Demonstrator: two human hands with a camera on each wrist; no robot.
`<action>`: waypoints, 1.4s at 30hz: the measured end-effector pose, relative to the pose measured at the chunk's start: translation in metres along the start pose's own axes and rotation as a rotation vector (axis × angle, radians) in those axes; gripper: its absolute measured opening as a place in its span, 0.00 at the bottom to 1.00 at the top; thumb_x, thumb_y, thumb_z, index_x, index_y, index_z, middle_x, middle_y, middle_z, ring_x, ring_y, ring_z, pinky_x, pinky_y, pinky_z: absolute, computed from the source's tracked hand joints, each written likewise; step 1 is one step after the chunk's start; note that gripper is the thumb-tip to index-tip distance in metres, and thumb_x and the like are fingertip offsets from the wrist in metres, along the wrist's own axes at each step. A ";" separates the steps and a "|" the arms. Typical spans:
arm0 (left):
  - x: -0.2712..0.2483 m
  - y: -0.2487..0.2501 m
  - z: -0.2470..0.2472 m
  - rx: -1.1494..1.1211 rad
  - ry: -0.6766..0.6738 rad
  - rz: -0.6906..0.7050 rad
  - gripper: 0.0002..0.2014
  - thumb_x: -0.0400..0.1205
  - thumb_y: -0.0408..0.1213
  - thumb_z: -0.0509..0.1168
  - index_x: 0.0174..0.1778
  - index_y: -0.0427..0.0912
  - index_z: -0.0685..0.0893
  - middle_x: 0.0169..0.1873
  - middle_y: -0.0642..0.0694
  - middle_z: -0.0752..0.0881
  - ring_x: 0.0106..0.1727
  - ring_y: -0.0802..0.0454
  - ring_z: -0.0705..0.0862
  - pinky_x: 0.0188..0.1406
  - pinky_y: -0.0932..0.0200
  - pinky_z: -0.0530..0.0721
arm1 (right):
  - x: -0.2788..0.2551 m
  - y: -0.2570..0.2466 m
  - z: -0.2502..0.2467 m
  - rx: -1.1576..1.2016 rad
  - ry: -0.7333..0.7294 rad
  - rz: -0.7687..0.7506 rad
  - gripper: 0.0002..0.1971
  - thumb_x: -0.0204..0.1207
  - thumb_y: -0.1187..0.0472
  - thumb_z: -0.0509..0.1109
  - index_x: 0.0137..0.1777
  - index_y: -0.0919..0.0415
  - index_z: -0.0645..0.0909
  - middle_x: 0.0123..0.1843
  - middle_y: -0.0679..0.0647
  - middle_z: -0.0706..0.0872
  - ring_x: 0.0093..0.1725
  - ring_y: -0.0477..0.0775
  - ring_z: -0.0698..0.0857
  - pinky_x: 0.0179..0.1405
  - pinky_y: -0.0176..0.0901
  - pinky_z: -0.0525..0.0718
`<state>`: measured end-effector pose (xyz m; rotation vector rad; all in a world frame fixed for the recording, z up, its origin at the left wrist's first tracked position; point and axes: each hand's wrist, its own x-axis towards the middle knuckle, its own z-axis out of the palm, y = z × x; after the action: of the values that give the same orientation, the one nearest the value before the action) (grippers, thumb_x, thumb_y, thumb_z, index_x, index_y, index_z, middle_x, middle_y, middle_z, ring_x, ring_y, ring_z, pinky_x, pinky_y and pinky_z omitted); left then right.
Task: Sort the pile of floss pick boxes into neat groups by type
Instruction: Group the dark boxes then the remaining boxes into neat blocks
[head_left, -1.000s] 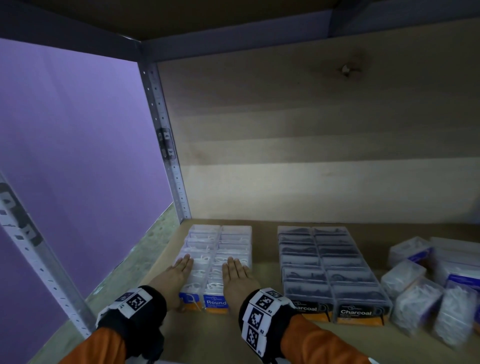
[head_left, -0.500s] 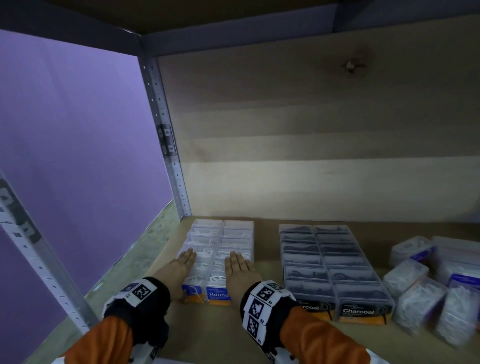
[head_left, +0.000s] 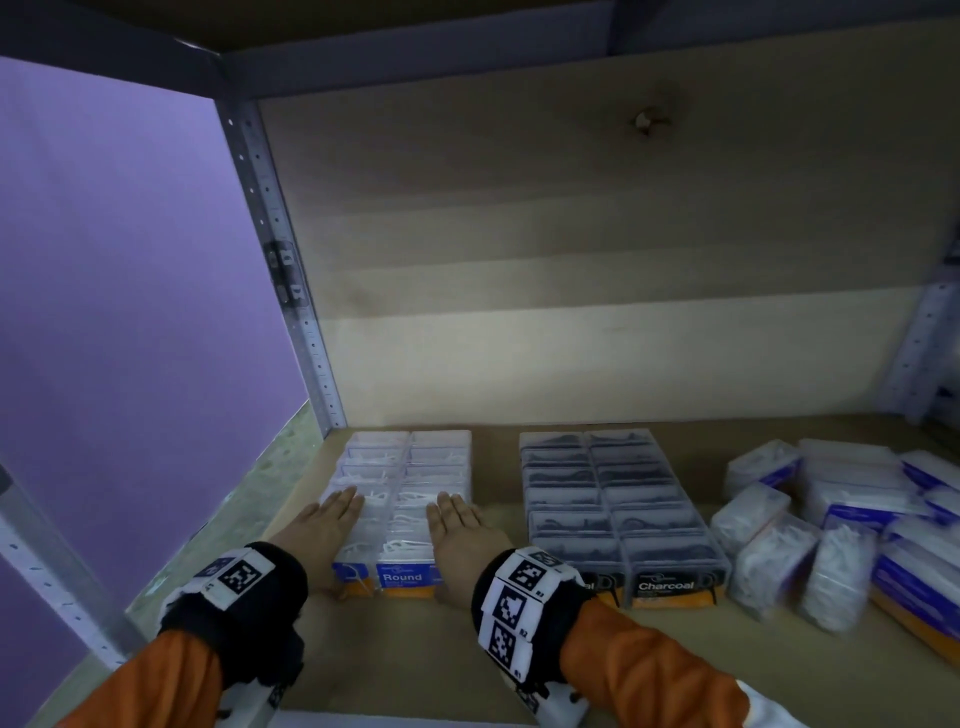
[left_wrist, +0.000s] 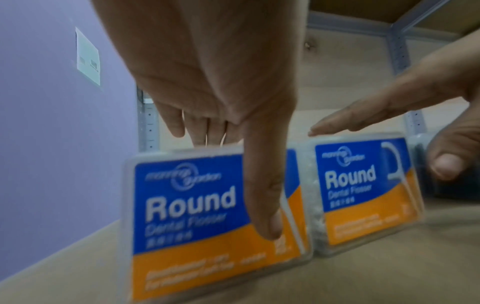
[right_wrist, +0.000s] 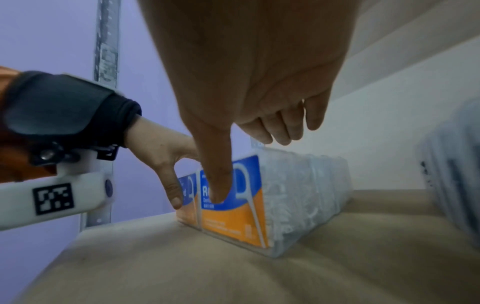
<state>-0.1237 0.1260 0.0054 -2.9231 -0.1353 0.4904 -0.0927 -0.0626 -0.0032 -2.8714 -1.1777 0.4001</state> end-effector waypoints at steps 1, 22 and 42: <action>-0.001 0.003 -0.003 0.010 0.006 0.018 0.52 0.78 0.54 0.66 0.82 0.35 0.35 0.83 0.40 0.38 0.85 0.48 0.43 0.83 0.58 0.45 | -0.006 0.002 -0.002 0.013 0.015 -0.004 0.39 0.84 0.56 0.59 0.83 0.69 0.37 0.85 0.65 0.39 0.85 0.61 0.41 0.85 0.52 0.42; -0.016 0.214 -0.080 -0.044 0.198 0.692 0.29 0.87 0.46 0.54 0.84 0.46 0.54 0.83 0.52 0.56 0.83 0.57 0.57 0.79 0.64 0.54 | -0.198 0.170 0.000 0.117 0.271 0.422 0.35 0.84 0.50 0.58 0.84 0.56 0.44 0.86 0.52 0.44 0.86 0.50 0.46 0.84 0.43 0.47; 0.013 0.381 -0.081 -0.052 0.183 0.722 0.36 0.86 0.51 0.53 0.84 0.38 0.46 0.84 0.41 0.49 0.85 0.48 0.51 0.83 0.53 0.52 | -0.265 0.269 0.044 0.166 0.204 0.695 0.39 0.83 0.52 0.60 0.84 0.59 0.38 0.86 0.57 0.40 0.86 0.54 0.44 0.84 0.44 0.47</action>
<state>-0.0611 -0.2584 0.0061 -2.9702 0.9647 0.2988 -0.0994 -0.4427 -0.0136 -2.9858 -0.0849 0.1805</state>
